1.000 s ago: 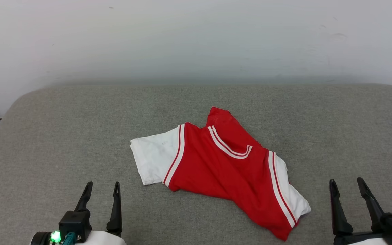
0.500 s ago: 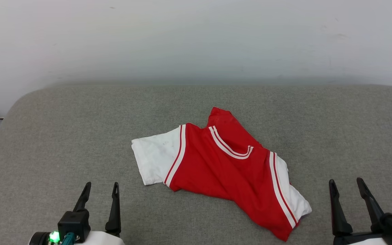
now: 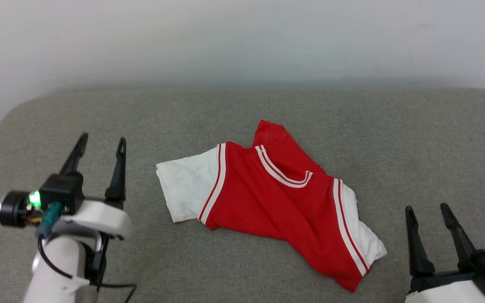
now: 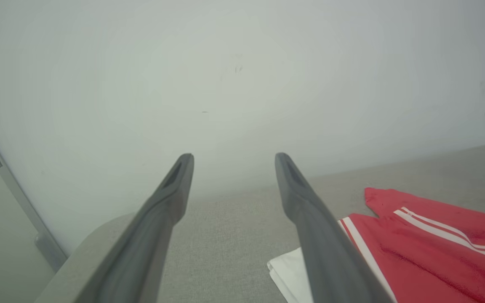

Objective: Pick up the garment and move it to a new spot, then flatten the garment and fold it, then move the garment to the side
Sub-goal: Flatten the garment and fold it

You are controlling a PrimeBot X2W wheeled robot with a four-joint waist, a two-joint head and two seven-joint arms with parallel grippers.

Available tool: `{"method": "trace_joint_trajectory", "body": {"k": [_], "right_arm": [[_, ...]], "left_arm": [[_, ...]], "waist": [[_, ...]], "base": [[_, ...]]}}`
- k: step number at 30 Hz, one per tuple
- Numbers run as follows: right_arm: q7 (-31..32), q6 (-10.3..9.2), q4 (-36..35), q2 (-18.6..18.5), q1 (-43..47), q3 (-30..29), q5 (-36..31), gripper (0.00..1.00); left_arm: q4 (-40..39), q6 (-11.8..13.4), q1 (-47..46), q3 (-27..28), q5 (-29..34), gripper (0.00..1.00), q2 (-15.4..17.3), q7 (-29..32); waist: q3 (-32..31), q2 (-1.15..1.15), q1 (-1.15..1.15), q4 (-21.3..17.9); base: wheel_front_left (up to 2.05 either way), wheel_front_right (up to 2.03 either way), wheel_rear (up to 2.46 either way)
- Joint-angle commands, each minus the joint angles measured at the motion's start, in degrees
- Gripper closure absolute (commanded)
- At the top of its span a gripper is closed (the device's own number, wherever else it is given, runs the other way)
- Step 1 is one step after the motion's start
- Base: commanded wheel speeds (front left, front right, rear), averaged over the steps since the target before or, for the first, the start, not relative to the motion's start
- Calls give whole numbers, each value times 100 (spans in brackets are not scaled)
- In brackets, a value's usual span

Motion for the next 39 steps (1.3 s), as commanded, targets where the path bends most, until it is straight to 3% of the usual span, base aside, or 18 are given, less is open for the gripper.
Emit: {"method": "trace_joint_trajectory", "body": {"k": [1,9,13,19,24,28,32,39], "right_arm": [[-22,-4,-27,10,-78,7,-6,0],[-22,-4,-136,11,-460,-15,-61,0],[-22,-4,-188,10,-593,-25,-51,0],[-22,-4,-244,10,-711,-70,-55,0],[-22,-4,-280,10,-771,-83,-73,0],[-22,-4,-316,10,-860,-90,-77,0],[-22,-4,-322,10,-910,-72,-82,0],[-22,-4,-287,9,-980,-52,-91,0]], "left_arm": [[36,-21,-121,-23,13,0,34,-15],[853,-177,-1992,-557,-263,0,575,361],[1240,-181,-2726,-1209,-716,0,916,1086],[1645,-180,-3466,-2393,-1764,0,1490,2661],[1799,-181,-3808,-3326,-2712,0,1971,4099],[1848,-181,-3927,-3824,-3366,0,2246,4878],[1866,-181,-3842,-4202,-3925,0,2370,5405],[1953,-184,-3517,-4982,-4398,0,2481,5813]], "waist": [[155,0,0,-57],[824,0,0,-244],[1089,0,0,-349],[1369,0,0,-456],[1526,0,0,-517],[1648,0,0,-539],[1762,0,0,-561],[1883,0,0,-579]], "base": [[0,0,0],[0,0,0],[0,0,0],[0,0,0],[0,0,0],[0,0,0],[0,0,0],[0,0,0]]}}
